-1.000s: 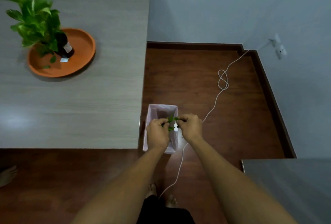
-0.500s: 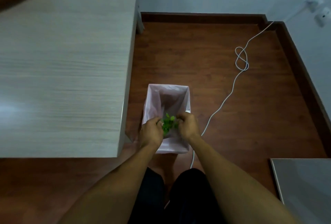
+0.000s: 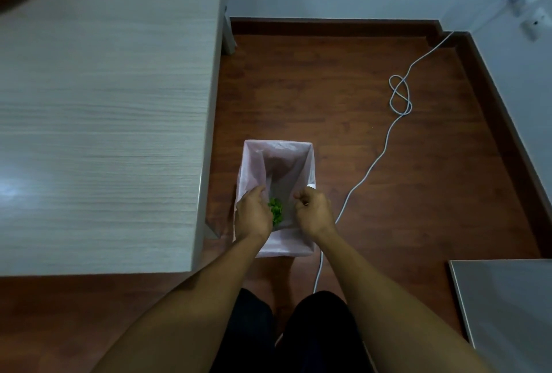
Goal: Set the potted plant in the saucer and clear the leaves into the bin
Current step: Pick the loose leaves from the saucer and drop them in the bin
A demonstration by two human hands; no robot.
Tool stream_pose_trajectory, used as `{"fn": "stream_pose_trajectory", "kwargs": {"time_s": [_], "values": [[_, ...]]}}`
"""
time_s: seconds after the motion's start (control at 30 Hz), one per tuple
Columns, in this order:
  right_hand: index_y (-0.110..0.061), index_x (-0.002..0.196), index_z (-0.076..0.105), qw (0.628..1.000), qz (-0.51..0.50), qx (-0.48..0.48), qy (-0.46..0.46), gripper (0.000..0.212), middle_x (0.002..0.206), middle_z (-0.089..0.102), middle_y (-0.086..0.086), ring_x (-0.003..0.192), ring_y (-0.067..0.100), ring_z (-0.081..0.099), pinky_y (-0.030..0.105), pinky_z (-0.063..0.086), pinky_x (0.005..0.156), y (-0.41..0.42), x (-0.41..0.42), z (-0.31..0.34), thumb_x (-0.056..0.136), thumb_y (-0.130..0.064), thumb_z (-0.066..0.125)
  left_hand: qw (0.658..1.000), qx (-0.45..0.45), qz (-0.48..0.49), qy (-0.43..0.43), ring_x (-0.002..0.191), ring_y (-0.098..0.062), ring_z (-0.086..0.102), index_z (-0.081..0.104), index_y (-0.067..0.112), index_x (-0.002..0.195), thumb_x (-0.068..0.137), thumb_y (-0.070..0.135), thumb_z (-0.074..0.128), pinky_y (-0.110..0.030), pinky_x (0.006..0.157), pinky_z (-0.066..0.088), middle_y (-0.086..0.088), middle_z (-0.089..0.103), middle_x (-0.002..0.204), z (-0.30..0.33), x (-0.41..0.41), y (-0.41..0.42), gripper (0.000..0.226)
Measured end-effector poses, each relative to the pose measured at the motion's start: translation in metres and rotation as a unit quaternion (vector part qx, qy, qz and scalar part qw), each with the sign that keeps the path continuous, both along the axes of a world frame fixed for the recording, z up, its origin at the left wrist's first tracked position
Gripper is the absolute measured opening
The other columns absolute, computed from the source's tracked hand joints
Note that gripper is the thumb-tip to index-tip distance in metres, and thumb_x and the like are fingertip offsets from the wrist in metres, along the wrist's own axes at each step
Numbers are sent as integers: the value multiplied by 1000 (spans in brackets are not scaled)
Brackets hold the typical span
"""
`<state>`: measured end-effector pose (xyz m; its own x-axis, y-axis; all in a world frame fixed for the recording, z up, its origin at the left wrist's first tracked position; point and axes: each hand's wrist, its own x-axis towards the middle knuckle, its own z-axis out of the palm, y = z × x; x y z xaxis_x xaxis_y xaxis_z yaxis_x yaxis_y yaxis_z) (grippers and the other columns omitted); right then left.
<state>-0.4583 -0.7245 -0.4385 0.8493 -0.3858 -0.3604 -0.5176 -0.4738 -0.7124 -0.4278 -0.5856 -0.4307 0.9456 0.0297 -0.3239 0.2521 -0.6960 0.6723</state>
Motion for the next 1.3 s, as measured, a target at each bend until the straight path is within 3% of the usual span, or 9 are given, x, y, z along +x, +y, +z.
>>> {"fn": "stream_pose_trajectory", "kwargs": {"time_s": [0.17, 0.37, 0.53, 0.77, 0.9, 1.17, 1.3], "values": [[-12, 89, 68, 1000, -20, 4, -3, 12, 87, 73, 5, 82, 26, 66, 42, 58, 76, -4, -6, 4, 82, -10, 58, 997, 65, -43, -10, 118, -29, 59, 56, 18, 137, 90, 10, 64, -42, 96, 52, -6, 58, 134, 4, -4, 1, 48], [-13, 85, 69, 999, -25, 24, -10, 14, 85, 73, 5, 83, 27, 66, 41, 57, 76, -8, -21, 18, 81, -9, 56, 993, 105, -55, 4, 109, -30, 63, 66, 22, 122, 88, 23, 64, -39, 83, 53, -4, 67, 119, 30, -15, -4, 33], [-11, 85, 69, 999, -28, 16, -11, 16, 84, 73, 7, 81, 29, 68, 41, 58, 74, -11, -39, 91, 82, -7, 54, 994, 96, -50, 15, 103, -32, 66, 68, 22, 113, 90, 25, 59, -39, 81, 55, -5, 71, 113, 110, -38, -12, 25], [-13, 76, 65, 999, -33, 1, -22, 10, 67, 70, 5, 69, 31, 65, 43, 57, 67, -19, -56, 246, 82, -12, 56, 996, 69, -49, 11, 102, -36, 65, 70, 22, 113, 90, 23, 56, -39, 81, 53, -9, 72, 108, 282, -53, -28, 27], [-15, 77, 64, 999, -15, -4, -36, 11, 68, 70, 3, 70, 29, 66, 43, 57, 66, -15, -56, 319, 79, -16, 53, 997, 70, -41, -3, 101, -39, 65, 71, 25, 104, 89, 29, 58, -40, 82, 54, -10, 72, 108, 359, -51, -21, 20], [-17, 96, 74, 996, 17, 13, -84, 18, 92, 75, 2, 89, 21, 69, 30, 55, 81, 29, -19, 392, 87, -12, 59, 997, 73, 26, -23, 109, -35, 64, 67, 28, 119, 85, 33, 60, -40, 91, 51, -5, 71, 118, 418, -22, 48, 35], [-25, 96, 72, 994, 45, 13, -97, 18, 91, 75, -1, 85, 22, 70, 36, 58, 79, 65, 15, 414, 85, -21, 59, 996, 71, 50, -31, 109, -32, 64, 65, 24, 125, 88, 32, 58, -41, 93, 53, -6, 70, 122, 431, 2, 97, 39]]}}
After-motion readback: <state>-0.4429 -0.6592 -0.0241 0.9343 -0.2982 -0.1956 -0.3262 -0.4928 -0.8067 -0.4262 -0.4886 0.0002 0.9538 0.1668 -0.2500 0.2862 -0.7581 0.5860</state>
